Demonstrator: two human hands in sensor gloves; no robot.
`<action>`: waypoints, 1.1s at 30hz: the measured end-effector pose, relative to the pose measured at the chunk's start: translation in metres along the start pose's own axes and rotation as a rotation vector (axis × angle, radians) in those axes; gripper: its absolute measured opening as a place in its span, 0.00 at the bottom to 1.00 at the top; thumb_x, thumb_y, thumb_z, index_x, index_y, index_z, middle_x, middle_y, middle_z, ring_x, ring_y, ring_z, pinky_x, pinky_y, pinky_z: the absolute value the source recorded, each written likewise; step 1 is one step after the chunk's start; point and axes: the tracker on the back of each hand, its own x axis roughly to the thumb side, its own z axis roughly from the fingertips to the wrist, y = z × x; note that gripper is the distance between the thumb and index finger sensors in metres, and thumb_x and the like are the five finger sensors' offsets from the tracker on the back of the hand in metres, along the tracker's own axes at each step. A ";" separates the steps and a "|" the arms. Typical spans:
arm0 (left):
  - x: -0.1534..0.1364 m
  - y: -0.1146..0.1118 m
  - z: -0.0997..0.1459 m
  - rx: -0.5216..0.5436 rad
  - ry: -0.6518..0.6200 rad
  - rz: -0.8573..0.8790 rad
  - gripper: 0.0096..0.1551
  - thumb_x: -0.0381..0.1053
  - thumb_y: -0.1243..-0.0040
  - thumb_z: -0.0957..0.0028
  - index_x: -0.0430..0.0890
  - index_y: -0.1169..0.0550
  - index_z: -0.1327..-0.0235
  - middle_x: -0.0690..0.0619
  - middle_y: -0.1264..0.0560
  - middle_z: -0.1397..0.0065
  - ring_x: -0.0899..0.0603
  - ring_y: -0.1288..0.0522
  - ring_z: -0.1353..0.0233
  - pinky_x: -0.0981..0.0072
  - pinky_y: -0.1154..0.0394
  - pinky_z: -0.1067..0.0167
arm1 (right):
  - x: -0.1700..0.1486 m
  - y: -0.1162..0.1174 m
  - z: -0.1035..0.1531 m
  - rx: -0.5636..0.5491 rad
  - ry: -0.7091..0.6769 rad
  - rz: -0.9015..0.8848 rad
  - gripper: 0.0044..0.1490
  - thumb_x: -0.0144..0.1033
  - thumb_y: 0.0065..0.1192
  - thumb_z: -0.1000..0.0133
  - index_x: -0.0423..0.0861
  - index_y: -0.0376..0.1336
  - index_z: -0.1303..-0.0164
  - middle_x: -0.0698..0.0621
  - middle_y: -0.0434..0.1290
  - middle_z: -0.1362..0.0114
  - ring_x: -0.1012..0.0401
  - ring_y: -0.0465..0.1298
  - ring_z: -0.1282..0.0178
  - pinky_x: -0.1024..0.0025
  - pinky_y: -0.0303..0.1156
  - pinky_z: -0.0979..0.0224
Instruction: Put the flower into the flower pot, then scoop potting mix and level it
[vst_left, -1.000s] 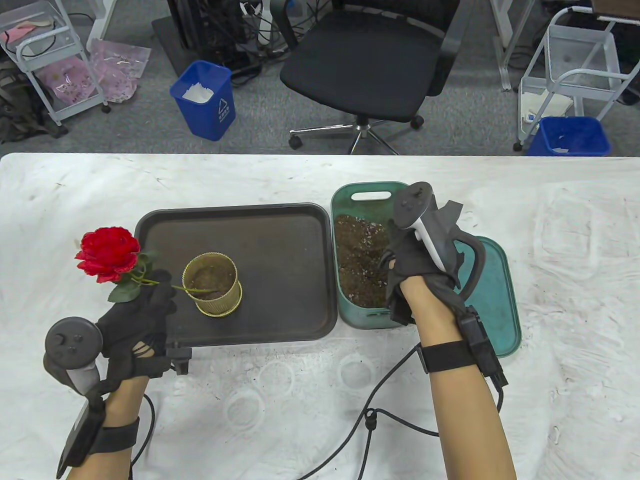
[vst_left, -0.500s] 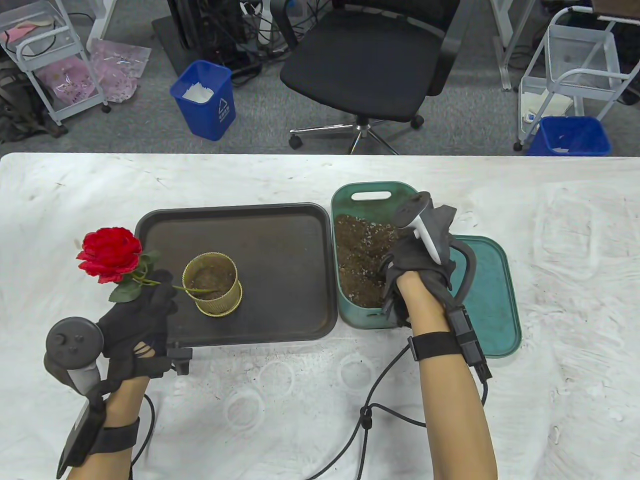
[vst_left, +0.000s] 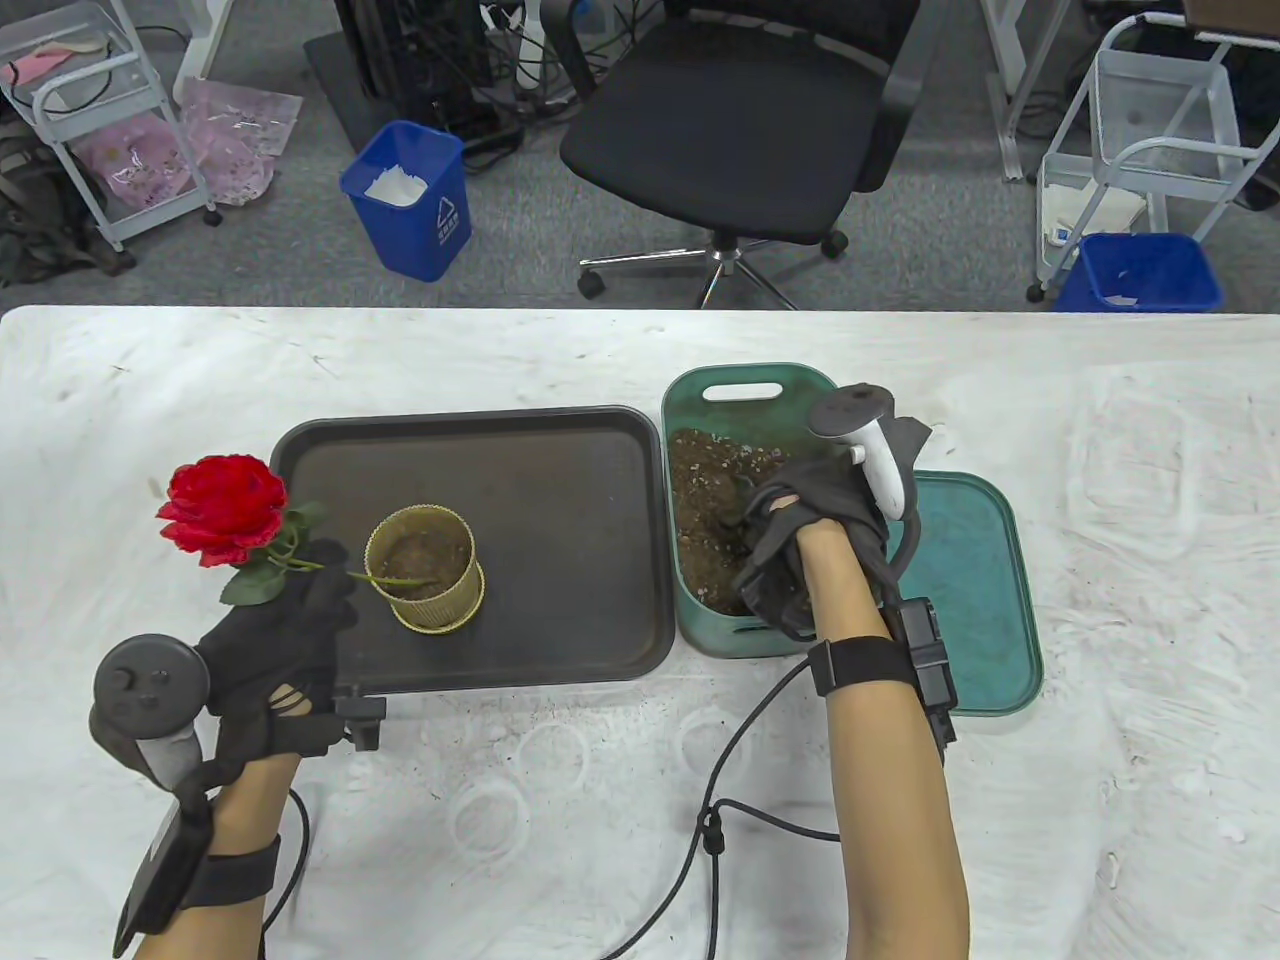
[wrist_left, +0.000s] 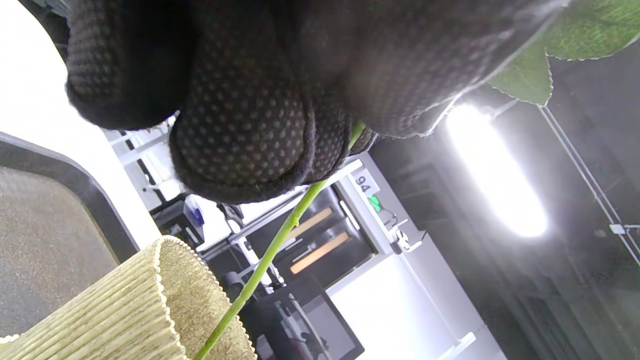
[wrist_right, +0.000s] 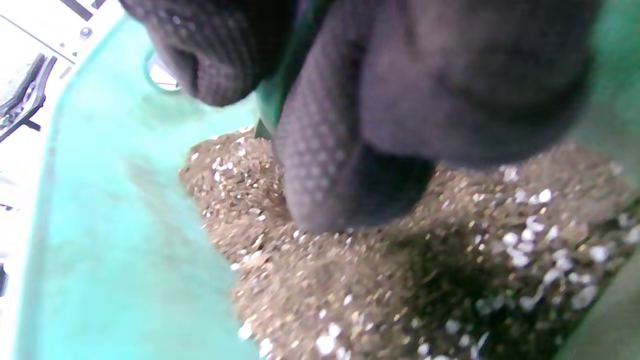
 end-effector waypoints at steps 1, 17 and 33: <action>0.000 0.000 0.000 0.000 0.000 0.000 0.23 0.56 0.28 0.56 0.49 0.13 0.51 0.51 0.13 0.50 0.48 0.09 0.64 0.57 0.13 0.58 | 0.000 0.001 0.000 0.011 -0.003 0.000 0.35 0.38 0.63 0.53 0.35 0.63 0.37 0.41 0.82 0.50 0.51 0.88 0.70 0.64 0.86 0.71; -0.001 0.000 0.001 0.000 0.005 0.007 0.23 0.56 0.28 0.56 0.49 0.13 0.51 0.51 0.13 0.50 0.48 0.09 0.64 0.57 0.13 0.58 | -0.026 -0.012 0.016 0.119 -0.023 -0.340 0.35 0.37 0.58 0.52 0.33 0.63 0.38 0.41 0.82 0.52 0.53 0.89 0.72 0.67 0.88 0.75; -0.002 0.000 0.000 -0.004 0.007 0.013 0.23 0.56 0.28 0.56 0.49 0.13 0.51 0.51 0.13 0.50 0.48 0.09 0.64 0.57 0.13 0.58 | -0.025 -0.027 0.072 0.041 -0.185 -0.445 0.34 0.37 0.57 0.52 0.34 0.63 0.38 0.41 0.82 0.52 0.53 0.88 0.72 0.66 0.87 0.75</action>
